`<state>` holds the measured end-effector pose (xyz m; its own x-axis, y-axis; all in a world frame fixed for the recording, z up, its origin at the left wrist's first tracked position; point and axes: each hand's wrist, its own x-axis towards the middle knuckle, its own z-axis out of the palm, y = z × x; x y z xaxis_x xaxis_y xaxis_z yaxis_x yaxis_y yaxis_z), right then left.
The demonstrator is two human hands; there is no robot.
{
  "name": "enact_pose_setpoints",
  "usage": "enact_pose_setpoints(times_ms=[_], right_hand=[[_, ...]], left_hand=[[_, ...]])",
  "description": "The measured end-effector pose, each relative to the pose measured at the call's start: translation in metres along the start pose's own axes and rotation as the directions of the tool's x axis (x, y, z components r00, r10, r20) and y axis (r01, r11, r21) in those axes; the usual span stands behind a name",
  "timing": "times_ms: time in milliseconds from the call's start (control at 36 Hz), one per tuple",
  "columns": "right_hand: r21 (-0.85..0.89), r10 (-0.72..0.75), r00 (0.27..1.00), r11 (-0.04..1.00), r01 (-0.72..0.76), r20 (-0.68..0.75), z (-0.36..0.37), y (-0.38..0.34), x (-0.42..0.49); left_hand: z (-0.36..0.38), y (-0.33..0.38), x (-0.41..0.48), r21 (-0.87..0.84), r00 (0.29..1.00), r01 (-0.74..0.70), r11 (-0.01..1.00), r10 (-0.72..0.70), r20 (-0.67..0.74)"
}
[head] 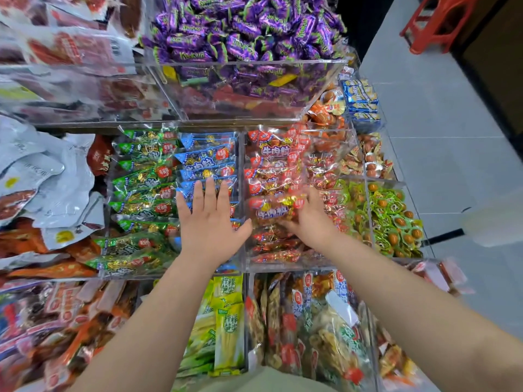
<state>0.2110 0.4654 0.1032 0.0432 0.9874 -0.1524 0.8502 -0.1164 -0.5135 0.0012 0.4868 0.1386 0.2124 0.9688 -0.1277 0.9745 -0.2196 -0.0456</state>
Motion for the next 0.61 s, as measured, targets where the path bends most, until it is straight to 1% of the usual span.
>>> enact_pose_setpoints(times_ms=[56,83,111,167,194,222,250,278,306,333,361,417,444,500,528,556,611], right_hand=[[-0.045,0.025,0.999,0.999,-0.024,0.025,0.006,0.0,-0.003],[-0.021,0.053,0.998,0.998,-0.052,0.037,0.006,-0.001,-0.001],[0.032,0.087,0.994,0.996,-0.089,0.061,0.004,-0.004,0.002],[0.156,0.173,0.973,0.968,-0.197,0.151,-0.005,-0.01,0.006],[0.247,0.217,0.961,0.935,-0.256,0.174,-0.009,-0.013,0.007],[0.363,0.252,0.957,0.886,-0.289,0.145,-0.013,-0.015,0.008],[0.472,0.284,0.956,0.835,-0.282,0.07,-0.015,-0.017,0.009],[0.544,0.308,0.951,0.802,-0.246,-0.024,-0.017,-0.019,0.011],[0.573,0.321,0.942,0.792,-0.212,-0.095,-0.018,-0.02,0.012],[0.586,0.318,0.939,0.789,-0.187,-0.129,-0.018,-0.021,0.013],[0.596,0.307,0.944,0.783,-0.179,-0.12,-0.019,-0.022,0.016],[0.652,0.292,0.956,0.731,-0.201,-0.033,-0.021,-0.023,0.022],[0.701,0.304,0.953,0.678,-0.219,0.003,-0.024,-0.024,0.027],[0.803,0.38,0.924,0.541,-0.252,0.034,-0.031,-0.026,0.041],[0.828,0.413,0.91,0.493,-0.266,0.046,-0.034,-0.028,0.049],[0.833,0.425,0.904,0.481,-0.275,0.053,-0.035,-0.029,0.056],[0.816,0.394,0.918,0.516,-0.261,0.045,-0.034,-0.032,0.064]], left_hand=[[0.0,0.0,0.0,-0.004,1.0,-0.003,1.0,0.003,0.0],[-0.001,0.001,0.0,-0.005,1.0,-0.004,1.0,0.004,0.002],[-0.002,0.001,0.0,-0.006,1.0,-0.002,1.0,0.002,0.006],[-0.005,0.002,0.001,-0.02,1.0,0.012,1.0,-0.012,0.022],[-0.006,0.003,0.001,-0.046,0.999,0.02,0.999,-0.019,0.028],[-0.008,0.005,0.002,-0.088,0.999,0.023,0.996,-0.02,0.03],[-0.011,0.007,0.003,-0.143,1.0,0.013,0.99,-0.009,0.026],[-0.013,0.01,0.005,-0.2,1.0,-0.012,0.98,0.014,0.011],[-0.016,0.014,0.007,-0.242,0.999,-0.049,0.969,0.047,-0.014],[-0.018,0.018,0.009,-0.259,0.996,-0.09,0.962,0.081,-0.045],[-0.02,0.022,0.013,-0.253,0.991,-0.124,0.959,0.109,-0.071],[-0.02,0.026,0.02,-0.228,0.989,-0.141,0.963,0.126,-0.077],[-0.019,0.026,0.023,-0.228,0.992,-0.125,0.965,0.114,-0.062],[-0.015,0.024,0.027,-0.236,0.996,-0.086,0.968,0.081,-0.031],[-0.013,0.022,0.028,-0.232,0.997,-0.08,0.97,0.075,-0.029],[-0.011,0.021,0.028,-0.227,0.996,-0.083,0.97,0.078,-0.034],[-0.008,0.021,0.028,-0.24,0.995,-0.095,0.966,0.087,-0.043]])
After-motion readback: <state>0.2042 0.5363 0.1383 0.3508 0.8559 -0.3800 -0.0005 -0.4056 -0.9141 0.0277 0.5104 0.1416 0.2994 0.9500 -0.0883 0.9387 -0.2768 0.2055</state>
